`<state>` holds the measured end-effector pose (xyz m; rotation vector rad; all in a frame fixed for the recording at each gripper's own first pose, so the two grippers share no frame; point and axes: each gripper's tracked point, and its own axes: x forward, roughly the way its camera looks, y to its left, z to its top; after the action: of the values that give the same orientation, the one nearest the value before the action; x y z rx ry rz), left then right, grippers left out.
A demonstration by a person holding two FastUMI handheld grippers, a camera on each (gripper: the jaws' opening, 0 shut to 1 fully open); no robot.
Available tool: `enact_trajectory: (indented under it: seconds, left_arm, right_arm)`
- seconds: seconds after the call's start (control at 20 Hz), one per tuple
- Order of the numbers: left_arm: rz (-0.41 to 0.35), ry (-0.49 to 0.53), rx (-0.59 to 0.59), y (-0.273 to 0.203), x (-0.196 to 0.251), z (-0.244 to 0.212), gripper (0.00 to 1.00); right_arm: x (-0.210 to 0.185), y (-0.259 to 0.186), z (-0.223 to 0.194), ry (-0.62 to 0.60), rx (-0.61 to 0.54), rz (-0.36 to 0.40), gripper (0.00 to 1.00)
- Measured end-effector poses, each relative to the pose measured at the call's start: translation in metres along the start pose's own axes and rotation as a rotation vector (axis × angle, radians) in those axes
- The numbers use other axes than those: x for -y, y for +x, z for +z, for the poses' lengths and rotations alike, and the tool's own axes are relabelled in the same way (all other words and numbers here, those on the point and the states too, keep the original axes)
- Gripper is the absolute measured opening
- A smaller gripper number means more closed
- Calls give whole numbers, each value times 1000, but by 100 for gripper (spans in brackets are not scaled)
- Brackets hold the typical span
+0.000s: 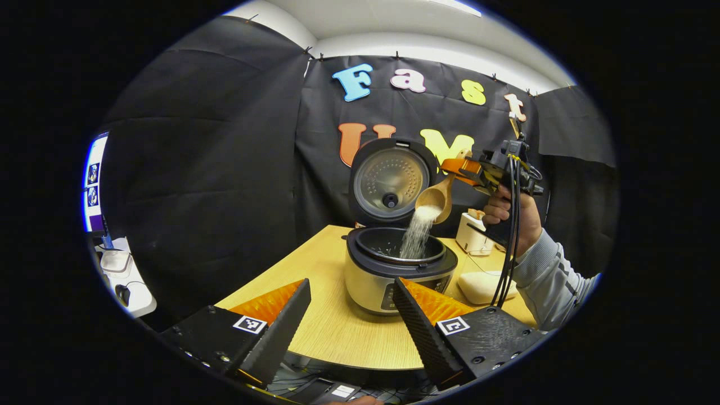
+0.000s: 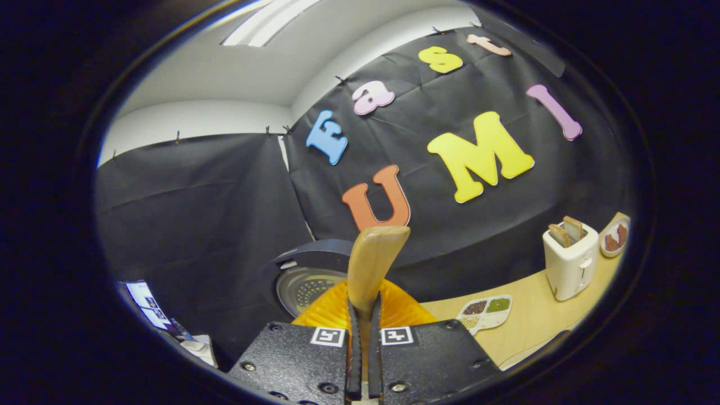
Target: Close the left gripper, press the button to open the rice cooker; take a wooden spoon from the chopstick holder with the right hand, scoop a spoonful of rice and pour it into the rice cooker, then put the wooden spoon back into the chopstick holder.
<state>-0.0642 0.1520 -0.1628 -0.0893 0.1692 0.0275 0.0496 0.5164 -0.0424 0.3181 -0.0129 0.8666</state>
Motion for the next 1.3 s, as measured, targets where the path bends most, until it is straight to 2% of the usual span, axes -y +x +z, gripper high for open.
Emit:
enact_trajectory:
  seconds: [0.15,0.55,0.65,1.0,1.3]
  left_arm:
    - [5,1,9,0,0,1,95]
    - [11,12,7,-1,-1,-1,94]
    - [12,19,7,0,-1,-1,95]
    - [12,27,1,1,0,-1,94]
    - [4,63,19,1,2,3,94]
  right_arm:
    - [-5,-1,-4,-82,-7,13,10]
    - [-5,-6,-19,-175,-42,24,10]
    - [-12,-6,-23,-218,-57,58,10]
    - [-34,-17,-35,-496,-67,153,10]
    - [-39,-38,-23,-653,-9,173,10]
